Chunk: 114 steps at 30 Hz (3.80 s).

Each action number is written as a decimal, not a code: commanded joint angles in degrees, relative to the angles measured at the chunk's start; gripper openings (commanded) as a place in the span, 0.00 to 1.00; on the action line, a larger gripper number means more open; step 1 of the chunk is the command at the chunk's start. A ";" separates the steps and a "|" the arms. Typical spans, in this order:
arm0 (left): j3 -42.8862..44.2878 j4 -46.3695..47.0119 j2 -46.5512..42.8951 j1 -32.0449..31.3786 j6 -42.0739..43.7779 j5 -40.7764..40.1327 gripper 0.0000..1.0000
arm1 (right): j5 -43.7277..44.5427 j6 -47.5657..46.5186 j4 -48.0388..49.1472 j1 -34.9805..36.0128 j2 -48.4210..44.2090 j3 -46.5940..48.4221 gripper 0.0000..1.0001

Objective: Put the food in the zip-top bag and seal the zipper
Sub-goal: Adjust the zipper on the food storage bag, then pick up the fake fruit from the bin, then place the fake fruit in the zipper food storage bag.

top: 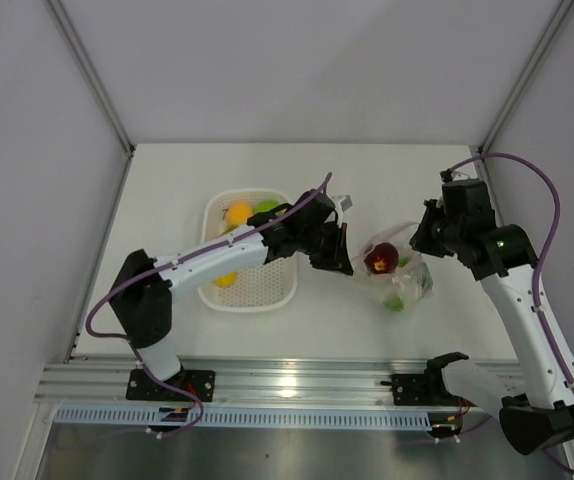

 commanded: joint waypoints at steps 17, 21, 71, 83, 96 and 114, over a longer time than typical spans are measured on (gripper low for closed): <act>-2.13 2.27 -8.51 2.02 4.76 -6.01 0.15 | -4.19 -0.08 2.25 -0.41 -4.77 0.34 0.00; -2.03 -1.42 -15.45 2.20 8.19 -13.74 0.49 | -4.10 -0.35 2.25 -0.50 -4.51 0.08 0.00; -14.71 -31.57 -1.51 25.75 -43.13 -43.46 0.95 | -7.62 -2.19 5.59 0.56 -2.57 -3.44 0.00; -16.45 -26.22 1.06 25.75 -42.08 -43.46 0.46 | -7.27 -2.37 5.06 0.38 -2.92 -3.09 0.00; -12.78 -28.40 -11.85 16.18 -36.37 -41.96 0.01 | -6.30 -1.84 3.66 0.38 0.23 -0.10 0.00; -9.77 23.49 -19.78 3.18 -10.53 4.17 0.01 | -10.16 -1.14 -1.53 1.96 2.08 6.93 0.00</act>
